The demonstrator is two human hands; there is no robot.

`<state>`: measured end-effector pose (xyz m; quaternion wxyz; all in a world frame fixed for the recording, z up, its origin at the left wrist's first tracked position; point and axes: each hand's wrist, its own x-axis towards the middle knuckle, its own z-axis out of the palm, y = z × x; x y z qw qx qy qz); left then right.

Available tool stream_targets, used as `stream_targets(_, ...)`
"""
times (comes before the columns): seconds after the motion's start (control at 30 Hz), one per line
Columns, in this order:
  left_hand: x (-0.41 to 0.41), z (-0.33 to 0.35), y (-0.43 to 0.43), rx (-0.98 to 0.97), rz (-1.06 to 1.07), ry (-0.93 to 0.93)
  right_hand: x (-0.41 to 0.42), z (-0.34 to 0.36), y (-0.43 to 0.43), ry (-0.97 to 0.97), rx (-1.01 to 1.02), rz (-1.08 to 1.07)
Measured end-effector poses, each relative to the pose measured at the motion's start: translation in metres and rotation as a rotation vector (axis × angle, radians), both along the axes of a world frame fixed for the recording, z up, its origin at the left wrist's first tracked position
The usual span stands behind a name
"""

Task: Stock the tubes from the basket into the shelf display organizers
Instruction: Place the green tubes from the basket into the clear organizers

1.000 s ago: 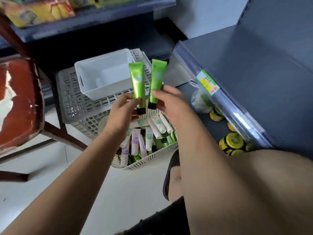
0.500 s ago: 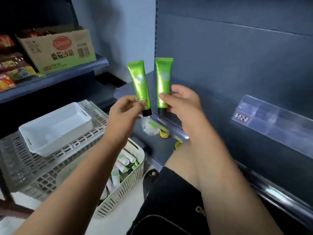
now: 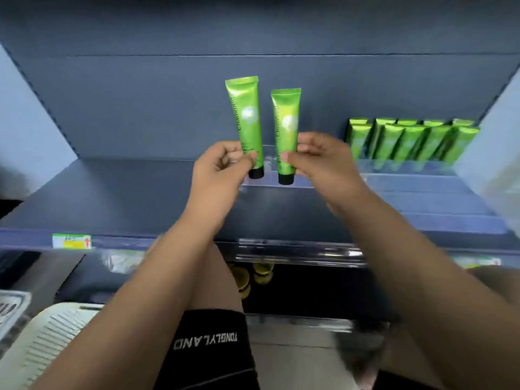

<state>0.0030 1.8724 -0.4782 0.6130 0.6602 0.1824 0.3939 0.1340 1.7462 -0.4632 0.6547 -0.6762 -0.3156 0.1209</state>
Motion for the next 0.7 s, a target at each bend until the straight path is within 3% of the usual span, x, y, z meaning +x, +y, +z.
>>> stream_targets(0.33,0.109,-0.048,-0.076,-0.021,-0.218,0.082,0.087,-0.031,-0.127,-0.016,-0.033,-0.266)
stream_targets(0.7,0.203,-0.051,-0.086,0.132,-0.295,0.094,0.173,-0.036,-0.134,-0.078,-0.052,-0.300)
